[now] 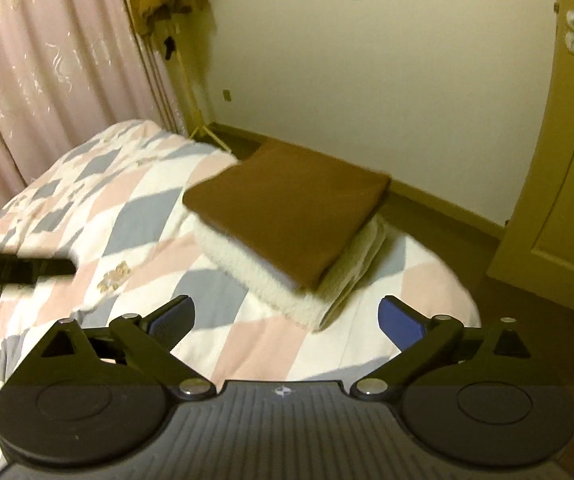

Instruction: Fold clothes

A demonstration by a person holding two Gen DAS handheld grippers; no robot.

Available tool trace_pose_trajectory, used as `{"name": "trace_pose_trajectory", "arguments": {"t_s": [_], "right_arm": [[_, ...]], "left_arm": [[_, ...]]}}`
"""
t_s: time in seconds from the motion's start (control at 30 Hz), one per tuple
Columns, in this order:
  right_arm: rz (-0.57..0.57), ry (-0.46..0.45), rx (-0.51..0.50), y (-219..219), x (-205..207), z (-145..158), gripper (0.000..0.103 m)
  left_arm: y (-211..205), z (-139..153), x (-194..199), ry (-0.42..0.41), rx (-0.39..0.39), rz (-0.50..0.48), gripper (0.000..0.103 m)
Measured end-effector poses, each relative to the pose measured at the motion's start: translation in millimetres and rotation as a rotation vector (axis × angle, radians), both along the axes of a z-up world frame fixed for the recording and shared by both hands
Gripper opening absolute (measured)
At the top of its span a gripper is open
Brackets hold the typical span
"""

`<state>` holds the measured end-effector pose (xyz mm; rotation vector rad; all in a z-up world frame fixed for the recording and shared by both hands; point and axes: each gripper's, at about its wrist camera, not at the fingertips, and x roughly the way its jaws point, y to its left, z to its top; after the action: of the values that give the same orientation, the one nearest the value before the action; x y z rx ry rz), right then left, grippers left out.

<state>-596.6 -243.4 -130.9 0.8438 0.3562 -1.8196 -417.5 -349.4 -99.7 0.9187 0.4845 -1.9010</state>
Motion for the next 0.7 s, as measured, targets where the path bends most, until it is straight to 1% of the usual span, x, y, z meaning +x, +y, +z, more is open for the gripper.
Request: {"name": "trace_pose_trajectory", "arguments": {"t_s": [0.1,0.17,0.27,0.33,0.4,0.5,0.57,0.63,0.7], "right_arm": [[0.006,0.01,-0.013,2,-7,19,0.101],[0.017,0.001,-0.016,6,-10,28,0.101],[0.055,-0.004,-0.034,15,-13,37,0.101],[0.067,0.002,-0.029,21,-14,41,0.101],[0.069,-0.01,-0.022,28,-13,47,0.101],[0.052,-0.027,-0.002,36,-10,60,0.101],[0.046,-0.03,-0.015,42,-6,70,0.101],[0.038,0.003,-0.041,49,1,81,0.102],[0.019,0.072,-0.064,57,13,92,0.103]], "left_arm": [[11,8,-3,0.002,0.003,0.028,0.088],[16,15,-5,0.016,-0.014,0.039,0.093],[28,30,-6,0.046,-0.025,0.056,0.097],[36,43,-4,0.065,-0.038,0.06,0.101],[44,56,-1,0.067,-0.068,0.053,0.102],[52,70,2,0.047,-0.105,0.038,0.102],[56,77,5,0.043,-0.119,0.022,0.102],[59,82,15,0.056,-0.113,0.007,0.102],[64,87,28,0.074,-0.122,-0.006,0.102]]}}
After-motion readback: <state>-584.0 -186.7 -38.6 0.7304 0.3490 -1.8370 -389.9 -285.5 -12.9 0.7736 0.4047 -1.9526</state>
